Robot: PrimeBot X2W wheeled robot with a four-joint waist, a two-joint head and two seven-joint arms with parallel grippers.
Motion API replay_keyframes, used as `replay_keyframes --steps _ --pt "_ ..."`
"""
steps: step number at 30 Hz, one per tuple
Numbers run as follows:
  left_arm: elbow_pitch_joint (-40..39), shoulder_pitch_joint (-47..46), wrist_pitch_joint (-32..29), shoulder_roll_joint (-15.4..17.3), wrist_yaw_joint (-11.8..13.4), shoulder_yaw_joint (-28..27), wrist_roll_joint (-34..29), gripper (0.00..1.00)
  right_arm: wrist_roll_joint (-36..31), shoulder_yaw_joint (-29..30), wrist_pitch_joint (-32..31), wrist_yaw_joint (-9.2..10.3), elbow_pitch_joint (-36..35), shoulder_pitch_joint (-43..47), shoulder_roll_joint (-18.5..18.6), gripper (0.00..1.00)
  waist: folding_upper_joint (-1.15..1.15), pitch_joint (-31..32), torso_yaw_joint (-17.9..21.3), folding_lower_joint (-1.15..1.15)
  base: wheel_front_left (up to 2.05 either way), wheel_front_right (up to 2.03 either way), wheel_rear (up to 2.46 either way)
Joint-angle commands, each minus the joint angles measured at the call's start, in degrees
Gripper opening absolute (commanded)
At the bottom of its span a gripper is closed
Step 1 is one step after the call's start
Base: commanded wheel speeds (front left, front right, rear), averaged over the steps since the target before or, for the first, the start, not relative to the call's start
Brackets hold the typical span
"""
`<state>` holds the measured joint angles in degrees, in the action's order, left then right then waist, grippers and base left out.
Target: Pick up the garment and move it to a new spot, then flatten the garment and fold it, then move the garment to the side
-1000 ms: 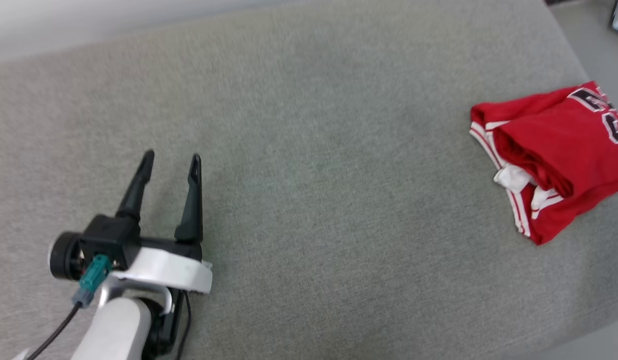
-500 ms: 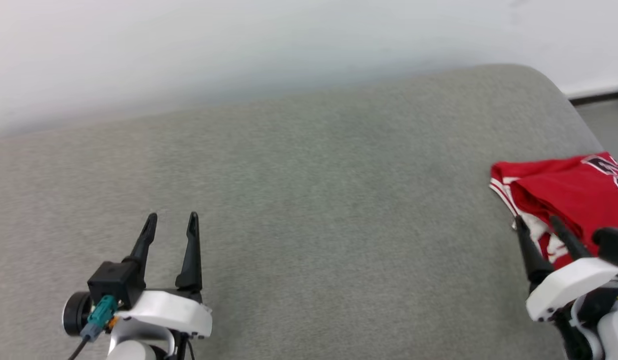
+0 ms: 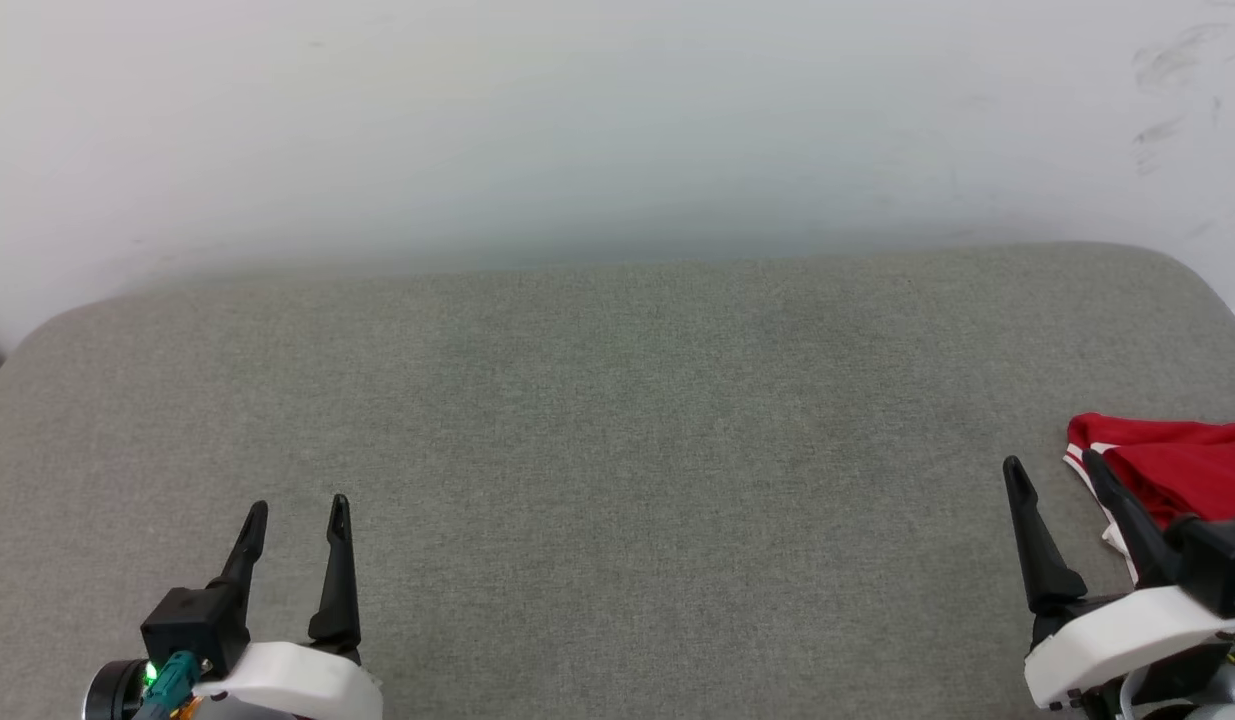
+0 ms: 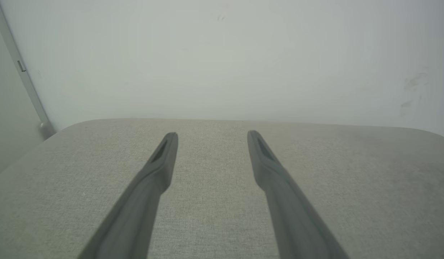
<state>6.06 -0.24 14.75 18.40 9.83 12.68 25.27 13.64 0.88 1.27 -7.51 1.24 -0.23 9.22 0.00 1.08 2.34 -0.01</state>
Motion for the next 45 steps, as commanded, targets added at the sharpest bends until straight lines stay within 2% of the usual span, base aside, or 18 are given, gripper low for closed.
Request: replay_keyframes --steps 1,11,30,31,34,45 --pt "0.2 1.1 0.3 0.2 0.3 -0.2 -0.2 1.0 -0.9 0.3 -0.7 0.04 -2.4 1.9 -0.7 1.0 0.0 0.6 0.0 0.01 0.0 0.0 0.0" --pt "0.9 3.2 0.5 -0.5 0.3 0.0 -0.7 1.0 -1.7 0.4 -3.6 0.04 -8.3 6.5 -2.0 1.0 0.0 1.5 0.1 0.01 0.0 0.0 0.0" --pt "2.0 2.3 0.5 -1.2 -0.2 -0.1 -0.7 1.0 -1.5 0.5 -4.4 0.04 -9.9 6.7 -1.5 1.0 0.0 1.1 0.0 0.01 0.0 0.0 0.0" --pt "1.9 2.5 0.1 -1.1 -0.2 0.0 -0.5 0.0 -1.6 0.4 -4.3 0.0 -9.6 6.1 -1.8 0.0 0.0 1.1 0.0 0.01 0.0 0.0 0.0" --pt "2.9 2.9 -0.3 -1.8 -0.4 0.0 0.4 0.0 -0.7 0.3 -4.3 0.0 -8.2 6.2 -2.1 0.0 0.0 1.1 -0.1 0.02 0.0 0.0 0.0" --pt "3.7 1.5 -3.3 -3.7 -2.9 -2.8 10.6 0.0 11.5 1.0 -4.7 0.0 -5.1 4.3 -2.6 0.0 0.0 0.9 -0.3 0.02 0.0 0.0 0.0"
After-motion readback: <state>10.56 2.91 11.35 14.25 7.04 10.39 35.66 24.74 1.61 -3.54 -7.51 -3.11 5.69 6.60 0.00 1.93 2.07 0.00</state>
